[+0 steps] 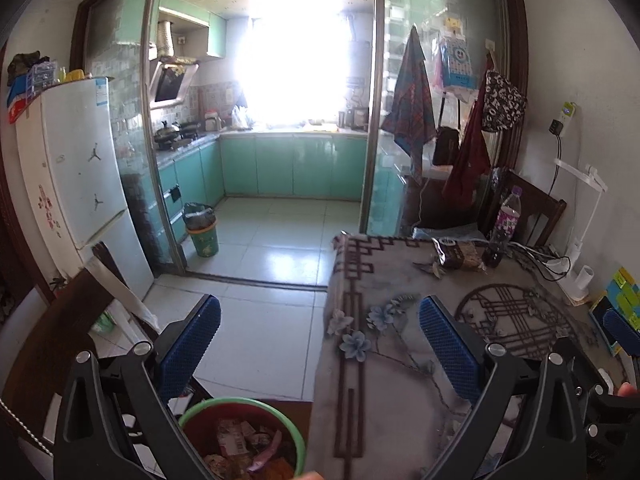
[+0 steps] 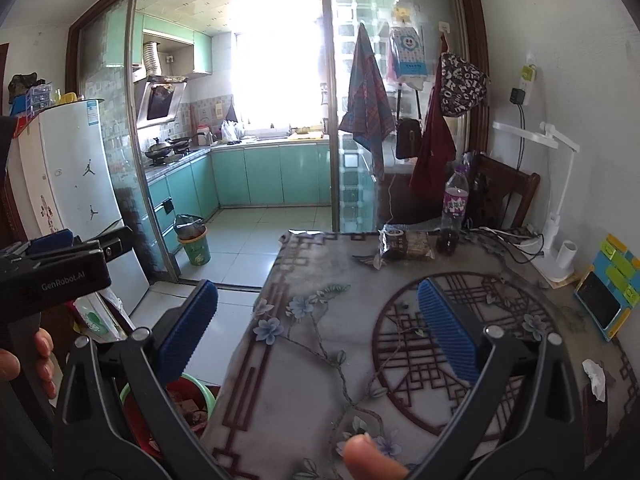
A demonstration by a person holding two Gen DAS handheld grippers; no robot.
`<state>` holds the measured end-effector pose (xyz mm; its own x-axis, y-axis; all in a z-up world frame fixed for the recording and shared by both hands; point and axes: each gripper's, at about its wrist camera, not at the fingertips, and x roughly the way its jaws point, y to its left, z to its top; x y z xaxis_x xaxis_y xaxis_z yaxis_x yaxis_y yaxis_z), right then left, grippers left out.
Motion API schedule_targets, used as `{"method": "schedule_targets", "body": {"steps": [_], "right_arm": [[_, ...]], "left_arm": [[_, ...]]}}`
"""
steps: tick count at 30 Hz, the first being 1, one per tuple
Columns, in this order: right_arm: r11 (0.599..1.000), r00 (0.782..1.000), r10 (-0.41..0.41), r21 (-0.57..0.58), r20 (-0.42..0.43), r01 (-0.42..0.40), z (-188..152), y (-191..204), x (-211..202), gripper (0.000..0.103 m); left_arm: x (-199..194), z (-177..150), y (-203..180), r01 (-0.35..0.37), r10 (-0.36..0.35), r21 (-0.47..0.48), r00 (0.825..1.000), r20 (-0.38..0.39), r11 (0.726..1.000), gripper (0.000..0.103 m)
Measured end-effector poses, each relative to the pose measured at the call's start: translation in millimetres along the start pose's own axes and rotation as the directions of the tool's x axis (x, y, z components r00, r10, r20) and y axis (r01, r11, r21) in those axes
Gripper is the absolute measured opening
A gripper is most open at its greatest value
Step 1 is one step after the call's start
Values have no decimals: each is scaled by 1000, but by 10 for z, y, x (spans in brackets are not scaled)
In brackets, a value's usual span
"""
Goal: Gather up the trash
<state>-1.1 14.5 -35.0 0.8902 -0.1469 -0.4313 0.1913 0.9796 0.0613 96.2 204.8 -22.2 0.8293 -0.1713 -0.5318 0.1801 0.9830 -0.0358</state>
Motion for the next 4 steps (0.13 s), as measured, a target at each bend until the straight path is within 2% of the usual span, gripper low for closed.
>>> {"method": "schedule_targets", "body": {"steps": [2, 4], "right_arm": [[999, 999, -31, 10, -41, 31, -108, -218, 104, 98], [996, 990, -90, -14, -111, 89, -306, -515, 278, 98]], "left_arm": [[272, -211, -269, 66, -65, 9, 995, -81, 998, 95], [602, -539, -615, 119, -112, 32, 977, -183, 992, 95]]}}
